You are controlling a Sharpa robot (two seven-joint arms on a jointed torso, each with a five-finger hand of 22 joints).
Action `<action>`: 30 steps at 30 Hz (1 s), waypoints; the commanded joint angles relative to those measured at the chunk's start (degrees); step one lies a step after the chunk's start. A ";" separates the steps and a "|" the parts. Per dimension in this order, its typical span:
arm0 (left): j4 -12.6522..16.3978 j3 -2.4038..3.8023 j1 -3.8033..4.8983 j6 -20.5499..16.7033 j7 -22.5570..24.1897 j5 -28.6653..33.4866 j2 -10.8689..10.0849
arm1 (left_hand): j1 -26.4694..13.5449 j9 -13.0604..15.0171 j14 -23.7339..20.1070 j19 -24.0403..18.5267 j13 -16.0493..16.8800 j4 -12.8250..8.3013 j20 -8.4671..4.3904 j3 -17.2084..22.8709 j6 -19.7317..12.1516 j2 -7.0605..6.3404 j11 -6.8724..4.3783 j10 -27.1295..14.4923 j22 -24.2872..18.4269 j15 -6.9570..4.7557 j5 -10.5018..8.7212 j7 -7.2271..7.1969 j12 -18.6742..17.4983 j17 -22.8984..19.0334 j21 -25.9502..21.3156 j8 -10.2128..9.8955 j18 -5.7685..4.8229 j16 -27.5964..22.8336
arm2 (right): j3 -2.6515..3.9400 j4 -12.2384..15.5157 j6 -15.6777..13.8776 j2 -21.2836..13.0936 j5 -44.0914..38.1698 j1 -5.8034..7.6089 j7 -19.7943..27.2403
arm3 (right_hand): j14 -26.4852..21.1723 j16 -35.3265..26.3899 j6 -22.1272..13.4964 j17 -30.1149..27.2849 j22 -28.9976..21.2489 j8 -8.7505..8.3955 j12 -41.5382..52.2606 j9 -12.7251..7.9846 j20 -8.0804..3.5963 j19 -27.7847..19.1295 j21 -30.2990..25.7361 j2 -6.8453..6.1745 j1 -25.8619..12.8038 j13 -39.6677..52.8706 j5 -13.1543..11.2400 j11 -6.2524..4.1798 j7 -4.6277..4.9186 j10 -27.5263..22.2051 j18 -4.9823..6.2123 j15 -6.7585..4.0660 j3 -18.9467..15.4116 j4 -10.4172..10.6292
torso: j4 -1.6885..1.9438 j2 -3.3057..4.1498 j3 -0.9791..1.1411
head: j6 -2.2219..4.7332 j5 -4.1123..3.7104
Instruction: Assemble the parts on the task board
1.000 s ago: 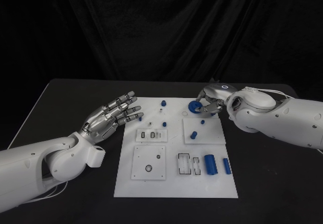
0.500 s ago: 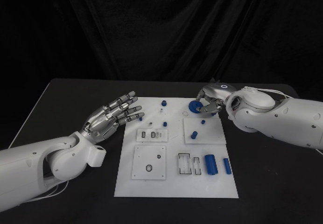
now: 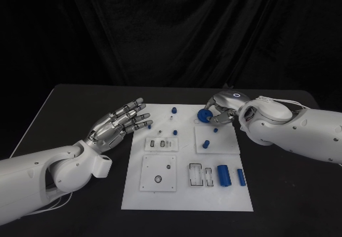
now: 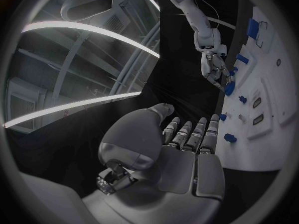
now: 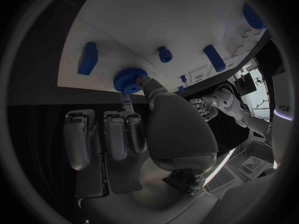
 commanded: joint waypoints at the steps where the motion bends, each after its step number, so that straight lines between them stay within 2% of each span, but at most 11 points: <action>1: 0.11 0.03 -0.11 0.75 7.91 0.02 0.01 | -0.51 -0.06 0.08 -0.19 0.06 -0.05 0.15 0.30 -0.03 -0.12 0.51 0.04 -0.06 0.42 -0.11 0.23 0.13 0.07 -0.17 0.00 -0.41 0.31 | 0.11 1.29 -1.64 0.03 -0.41 0.75 0.07 | 5.91 0.15 1.12 15.09 14.12 7.46 0.16 17.85 -0.33 5.29 0.23 0.02 -0.56 15.10 -0.63 -0.27 -1.55 5.97 -0.57 -0.33 0.14 0.36 | 0.02 0.00 0.00 | 0.05 0.01; 8: -0.07 0.03 -0.12 0.77 7.77 0.02 0.27 | -0.51 -0.06 0.08 -0.19 0.06 -0.05 0.15 0.30 -0.03 -0.12 0.51 0.04 -0.06 0.42 -0.11 0.23 0.13 0.07 -0.17 0.00 -0.41 0.31 | 0.14 3.11 -0.79 1.46 -0.02 1.62 0.19 | 5.91 0.15 0.31 15.09 14.25 7.53 0.16 18.60 -0.37 5.39 0.30 -0.07 -1.40 15.10 -3.25 -0.26 -1.51 5.97 -0.61 -0.35 0.27 0.69 | 0.12 -0.01 -0.14 | 0.00 -0.14; 12: -0.16 0.03 -0.12 0.79 7.66 0.02 0.43 | -0.54 -0.07 0.08 -0.20 0.07 -0.05 0.15 0.37 -0.12 -0.13 0.54 0.05 -0.07 0.43 -0.12 0.24 0.14 0.07 -0.18 -0.02 -0.42 0.32 | 0.14 3.33 -0.37 2.57 0.39 1.71 0.32 | 5.91 0.15 0.08 15.09 14.24 7.49 0.16 18.74 -0.36 5.38 0.29 -0.07 -1.50 15.10 -3.93 -0.22 -1.47 5.97 -0.61 -0.33 0.34 0.73 | 0.04 -0.01 -0.13 | -0.09 0.02; 13: -0.17 0.03 -0.12 0.79 7.64 0.02 0.46 | -0.56 -0.08 0.05 -0.23 0.06 -0.05 0.15 0.41 -0.13 -0.13 0.56 0.04 -0.08 0.44 -0.12 0.24 0.13 0.06 -0.20 -0.02 -0.43 0.30 | 0.14 3.33 -0.38 2.98 0.46 1.72 0.39 | 5.91 0.15 -0.28 15.09 14.22 7.39 0.16 18.93 -0.33 5.37 0.28 -0.01 -1.76 15.10 -5.64 -0.15 -1.38 5.97 -0.60 -0.27 0.33 0.90 | 0.05 -0.02 -0.15 | -0.09 0.01; 16: -0.18 0.03 -0.12 0.76 7.60 0.02 0.50 | -0.57 -0.08 0.05 -0.24 0.06 -0.05 0.15 0.43 -0.13 -0.13 0.57 0.04 -0.08 0.45 -0.12 0.24 0.13 0.06 -0.20 -0.02 -0.44 0.30 | 0.14 3.16 -0.34 4.02 0.58 1.74 0.51 | 5.91 0.15 -0.39 15.09 14.23 7.38 0.16 19.04 -0.31 5.37 0.28 -0.02 -1.80 15.10 -6.25 -0.12 -1.36 5.97 -0.60 -0.24 0.37 0.91 | 0.02 -0.03 -0.13 | -0.08 -0.02; 27: -0.19 0.03 -0.12 0.78 7.47 0.02 0.89 | -0.57 -0.08 0.05 -0.24 0.06 -0.05 0.15 0.43 -0.13 -0.13 0.57 0.04 -0.08 0.45 -0.12 0.24 0.13 0.06 -0.20 -0.02 -0.44 0.30 | 0.15 0.30 1.05 8.71 0.53 1.40 0.73 | 5.91 0.15 -0.46 15.09 14.15 7.39 0.16 19.20 -0.28 5.31 0.23 0.08 -1.77 15.10 -7.04 -0.12 -1.37 5.97 -0.58 -0.23 0.46 0.90 | 0.14 0.06 -0.07 | 0.01 -0.29; 30: -0.19 0.03 -0.12 0.80 7.42 0.02 0.91 | -0.57 -0.08 0.05 -0.24 0.06 -0.05 0.15 0.43 -0.13 -0.13 0.57 0.04 -0.08 0.45 -0.12 0.24 0.13 0.06 -0.20 -0.02 -0.44 0.30 | 0.16 -0.64 0.91 9.63 0.41 1.20 0.85 | 5.91 0.15 -0.48 15.09 14.17 7.39 0.16 19.23 -0.28 5.32 0.24 0.11 -1.70 15.10 -7.20 -0.14 -1.39 5.97 -0.58 -0.23 0.51 0.86 | 0.00 0.01 -0.08 | -0.05 -0.11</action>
